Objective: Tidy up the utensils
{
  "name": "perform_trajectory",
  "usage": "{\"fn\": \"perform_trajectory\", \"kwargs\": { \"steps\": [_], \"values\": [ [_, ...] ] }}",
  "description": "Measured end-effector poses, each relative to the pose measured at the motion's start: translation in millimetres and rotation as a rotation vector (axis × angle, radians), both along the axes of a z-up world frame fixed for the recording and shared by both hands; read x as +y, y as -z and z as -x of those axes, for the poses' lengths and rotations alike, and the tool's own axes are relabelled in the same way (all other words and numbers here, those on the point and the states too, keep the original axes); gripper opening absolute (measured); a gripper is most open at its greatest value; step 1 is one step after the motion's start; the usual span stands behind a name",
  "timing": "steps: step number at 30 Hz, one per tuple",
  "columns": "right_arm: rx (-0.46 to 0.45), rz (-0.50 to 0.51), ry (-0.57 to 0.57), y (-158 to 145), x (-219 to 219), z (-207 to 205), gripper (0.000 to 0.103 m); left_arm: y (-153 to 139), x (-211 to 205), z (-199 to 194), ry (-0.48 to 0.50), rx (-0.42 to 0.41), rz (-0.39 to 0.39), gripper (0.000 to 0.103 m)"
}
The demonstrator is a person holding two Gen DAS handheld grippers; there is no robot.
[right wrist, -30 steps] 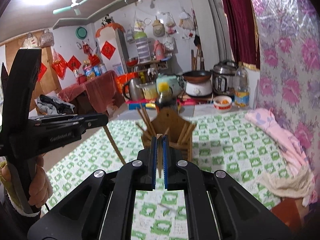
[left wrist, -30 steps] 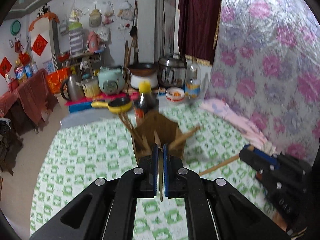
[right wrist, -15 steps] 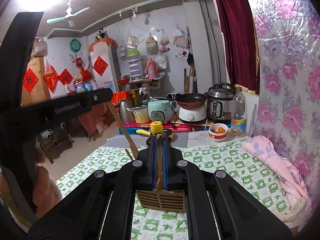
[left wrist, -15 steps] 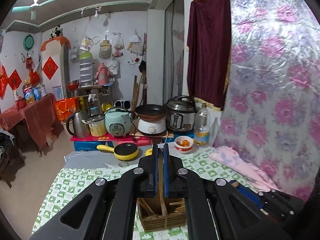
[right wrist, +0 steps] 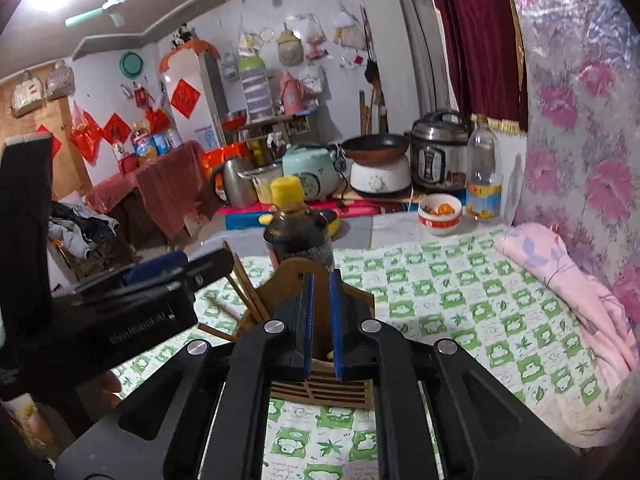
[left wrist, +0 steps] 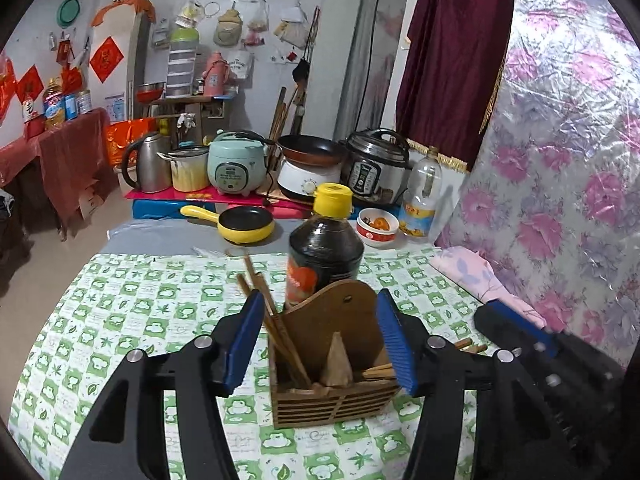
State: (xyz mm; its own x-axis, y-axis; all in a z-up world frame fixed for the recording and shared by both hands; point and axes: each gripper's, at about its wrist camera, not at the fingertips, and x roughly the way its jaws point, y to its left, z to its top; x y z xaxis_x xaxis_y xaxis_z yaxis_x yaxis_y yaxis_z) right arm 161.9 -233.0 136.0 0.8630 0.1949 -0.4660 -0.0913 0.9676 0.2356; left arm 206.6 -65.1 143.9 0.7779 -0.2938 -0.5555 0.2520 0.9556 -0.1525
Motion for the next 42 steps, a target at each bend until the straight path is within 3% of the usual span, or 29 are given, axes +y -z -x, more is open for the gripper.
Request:
{"fn": "perform_trajectory", "kwargs": {
  "steps": [2,4,7,12,14,16,20,24,29,35,40,42],
  "values": [
    [-0.014,-0.001,-0.001,-4,2,5,0.011,-2,8,5,-0.01,-0.001,0.021,0.066],
    [-0.021,0.0,-0.003,-7,5,9,0.012,-5,18,11,-0.028,-0.007,0.037,0.079],
    [-0.036,-0.004,0.0,-10,7,17,0.018,-12,33,26,-0.061,-0.031,0.064,0.09],
    [-0.077,-0.004,0.031,-15,8,39,0.051,-18,50,49,-0.101,-0.054,0.103,0.096],
    [-0.097,-0.009,0.038,-14,6,51,0.067,-17,52,60,-0.106,-0.065,0.092,0.097],
    [-0.121,-0.033,0.06,-7,1,67,0.076,-11,53,71,-0.113,-0.069,0.08,0.097],
    [-0.083,-0.052,0.078,17,-7,82,0.079,17,51,98,-0.127,-0.053,0.051,0.097],
    [-0.014,0.004,0.115,58,-9,90,0.081,57,47,122,-0.172,-0.034,-0.016,0.097],
    [0.127,0.051,0.095,104,-4,93,0.081,94,40,144,-0.195,0.023,-0.107,0.097],
    [0.089,0.173,0.099,117,20,124,0.082,96,31,175,-0.182,-0.045,-0.174,0.097],
    [0.021,0.17,0.138,106,16,141,0.083,107,29,195,-0.18,-0.06,-0.177,0.097],
    [0.01,0.158,0.158,103,11,145,0.084,107,25,196,-0.193,-0.066,-0.213,0.097]
  ]
}}
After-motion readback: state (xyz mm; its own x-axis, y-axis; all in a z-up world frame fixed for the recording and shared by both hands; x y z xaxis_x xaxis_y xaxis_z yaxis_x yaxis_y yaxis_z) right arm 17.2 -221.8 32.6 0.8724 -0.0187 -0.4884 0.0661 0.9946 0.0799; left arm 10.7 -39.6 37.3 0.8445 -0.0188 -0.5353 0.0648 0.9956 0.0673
